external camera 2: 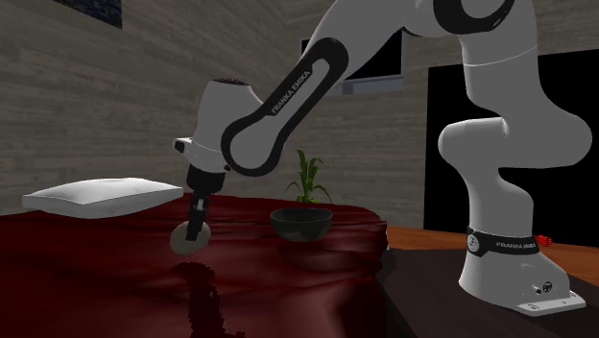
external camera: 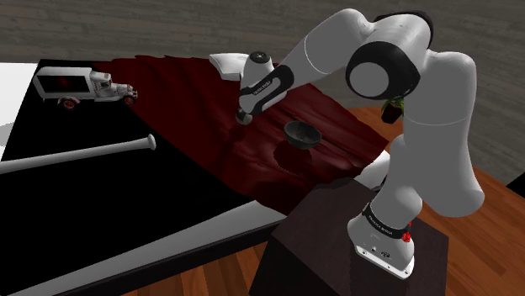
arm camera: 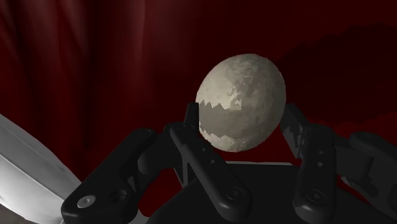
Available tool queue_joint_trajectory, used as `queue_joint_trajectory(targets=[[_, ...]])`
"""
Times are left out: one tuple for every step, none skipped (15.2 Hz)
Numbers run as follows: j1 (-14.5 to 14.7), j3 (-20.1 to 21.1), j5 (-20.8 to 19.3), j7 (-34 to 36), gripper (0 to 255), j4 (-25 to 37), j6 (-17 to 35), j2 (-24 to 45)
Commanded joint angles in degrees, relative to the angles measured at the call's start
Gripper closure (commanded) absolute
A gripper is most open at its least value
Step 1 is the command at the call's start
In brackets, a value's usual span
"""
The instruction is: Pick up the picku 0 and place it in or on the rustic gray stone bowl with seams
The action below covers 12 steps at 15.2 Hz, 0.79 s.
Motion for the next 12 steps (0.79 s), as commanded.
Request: queue_joint_trajectory(targets=[[0.8, -0.9, -0.6, 0.3, 255, 0.4, -1.3, -0.9], [1.2, -1.4, -1.0, 0.3, 255, 0.4, -1.9, -1.4], [1.6, -1.9, -1.3, 0.4, 255, 0.5, -2.4, -1.9], [2.0, -2.4, -1.7, 0.5, 255, 0.6, -3.0, -2.4], [2.4, -2.9, -2.0, 0.6, 255, 0.7, -3.6, -2.9], [2.7, -3.3, -2.4, 0.8, 255, 0.8, -4.2, -3.3], [3.1, -3.8, -2.8, 0.9, 255, 0.9, -4.7, -3.8], [3.5, -4.3, -3.1, 1.0, 255, 1.1, -5.3, -4.3], [3.9, -4.7, -3.5, 1.1, 255, 1.2, -5.9, -4.8], [4.3, -5.2, -3.9, 1.2, 255, 1.4, -6.5, -5.3], [4.6, -5.6, -4.3, 1.3, 255, 1.6, -7.1, -5.7], [5.0, -6.1, -4.6, 1.4, 255, 1.8, -7.7, -6.2]])
